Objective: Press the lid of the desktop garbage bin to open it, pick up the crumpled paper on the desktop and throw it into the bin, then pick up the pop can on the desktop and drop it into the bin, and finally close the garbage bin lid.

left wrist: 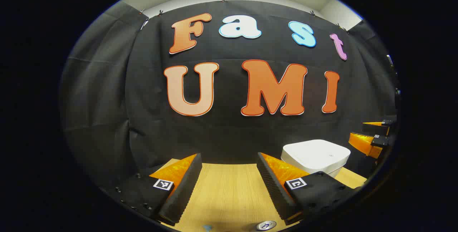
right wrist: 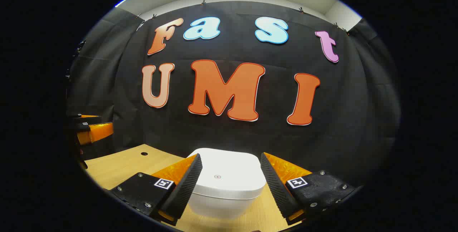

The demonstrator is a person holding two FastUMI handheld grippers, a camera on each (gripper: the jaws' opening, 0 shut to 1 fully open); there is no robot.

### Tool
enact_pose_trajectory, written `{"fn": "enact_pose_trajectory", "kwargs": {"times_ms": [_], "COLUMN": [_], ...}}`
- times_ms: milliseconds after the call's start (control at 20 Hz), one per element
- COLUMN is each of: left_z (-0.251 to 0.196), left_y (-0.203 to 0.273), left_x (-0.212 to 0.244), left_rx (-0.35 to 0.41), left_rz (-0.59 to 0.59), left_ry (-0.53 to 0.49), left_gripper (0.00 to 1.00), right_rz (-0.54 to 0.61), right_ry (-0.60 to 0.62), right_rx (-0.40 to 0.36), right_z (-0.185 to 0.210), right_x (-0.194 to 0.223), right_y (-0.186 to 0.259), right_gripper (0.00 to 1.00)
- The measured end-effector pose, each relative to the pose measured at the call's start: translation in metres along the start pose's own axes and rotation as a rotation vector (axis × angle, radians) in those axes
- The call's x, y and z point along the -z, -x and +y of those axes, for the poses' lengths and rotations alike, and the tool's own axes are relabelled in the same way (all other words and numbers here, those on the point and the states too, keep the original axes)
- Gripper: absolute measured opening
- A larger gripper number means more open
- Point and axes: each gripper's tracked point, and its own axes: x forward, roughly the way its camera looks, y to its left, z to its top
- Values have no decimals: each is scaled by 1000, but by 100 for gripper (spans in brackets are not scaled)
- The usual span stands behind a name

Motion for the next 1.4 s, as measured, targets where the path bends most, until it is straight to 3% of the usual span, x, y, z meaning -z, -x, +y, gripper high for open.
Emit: {"fn": "enact_pose_trajectory", "kwargs": {"times_ms": [300,600,950,1150,1300,1400], "left_z": [16,35,26,18,17,19], "left_y": [1,4,9,11,12,14], "left_x": [-7,-1,6,6,7,9], "left_rx": [-20,-71,-66,-52,-56,-65], "left_rz": [-19,8,21,21,27,34], "left_ry": [-30,11,-11,-23,-29,-28], "left_gripper": [98,98,98,98,98,98], "right_rz": [5,15,34,51,73,92], "right_ry": [6,14,16,13,-9,-16], "right_rx": [-9,-28,-46,-51,-55,-64], "right_z": [0,4,5,3,4,5], "right_x": [0,0,1,2,4,9], "right_y": [-2,-3,-9,-17,-23,-29], "right_gripper": [99,99,96,86,61,39]}}
